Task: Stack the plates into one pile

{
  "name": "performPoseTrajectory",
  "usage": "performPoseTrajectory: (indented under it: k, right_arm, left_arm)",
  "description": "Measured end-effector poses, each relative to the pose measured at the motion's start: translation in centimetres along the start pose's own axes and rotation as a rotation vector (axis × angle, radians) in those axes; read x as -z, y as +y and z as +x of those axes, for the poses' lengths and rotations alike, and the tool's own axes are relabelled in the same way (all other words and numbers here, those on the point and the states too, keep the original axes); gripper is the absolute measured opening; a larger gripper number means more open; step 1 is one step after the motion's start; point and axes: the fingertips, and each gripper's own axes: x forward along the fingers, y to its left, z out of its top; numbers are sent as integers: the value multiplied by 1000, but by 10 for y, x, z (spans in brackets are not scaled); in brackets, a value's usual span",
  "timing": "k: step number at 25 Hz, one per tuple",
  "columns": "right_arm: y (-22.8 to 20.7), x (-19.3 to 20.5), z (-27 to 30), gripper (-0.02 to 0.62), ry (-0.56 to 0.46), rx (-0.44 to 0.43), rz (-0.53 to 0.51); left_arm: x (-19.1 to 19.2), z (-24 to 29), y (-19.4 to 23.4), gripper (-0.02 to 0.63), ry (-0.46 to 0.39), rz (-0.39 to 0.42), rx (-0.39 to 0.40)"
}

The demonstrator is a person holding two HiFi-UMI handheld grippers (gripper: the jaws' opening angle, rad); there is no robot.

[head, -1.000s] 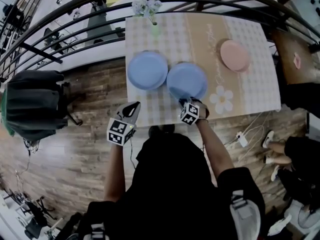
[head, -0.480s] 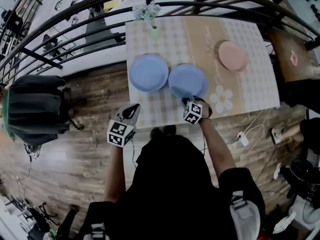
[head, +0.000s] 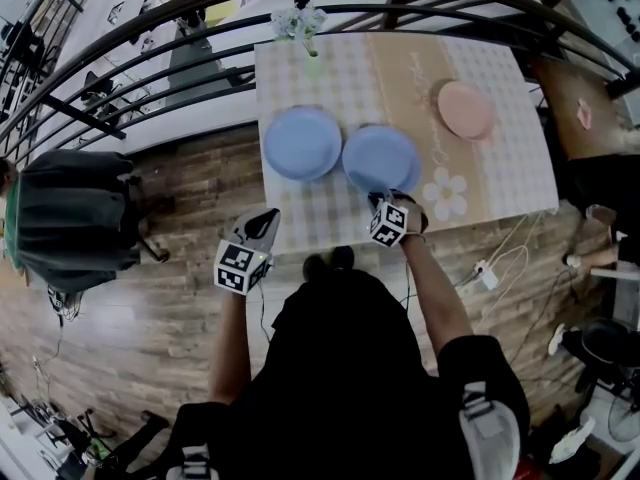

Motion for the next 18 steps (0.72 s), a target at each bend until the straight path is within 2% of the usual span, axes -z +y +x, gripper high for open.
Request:
performPoseTrajectory:
  k: [10,18]
  right_arm:
    - [-2,-13,-11,17,15,57,9]
    - [-3,-40,-14,17,8,102,16]
  left_arm:
    - [4,-18,9,2,-16,17,20]
    - [10,-37,30,0,-35,32,22]
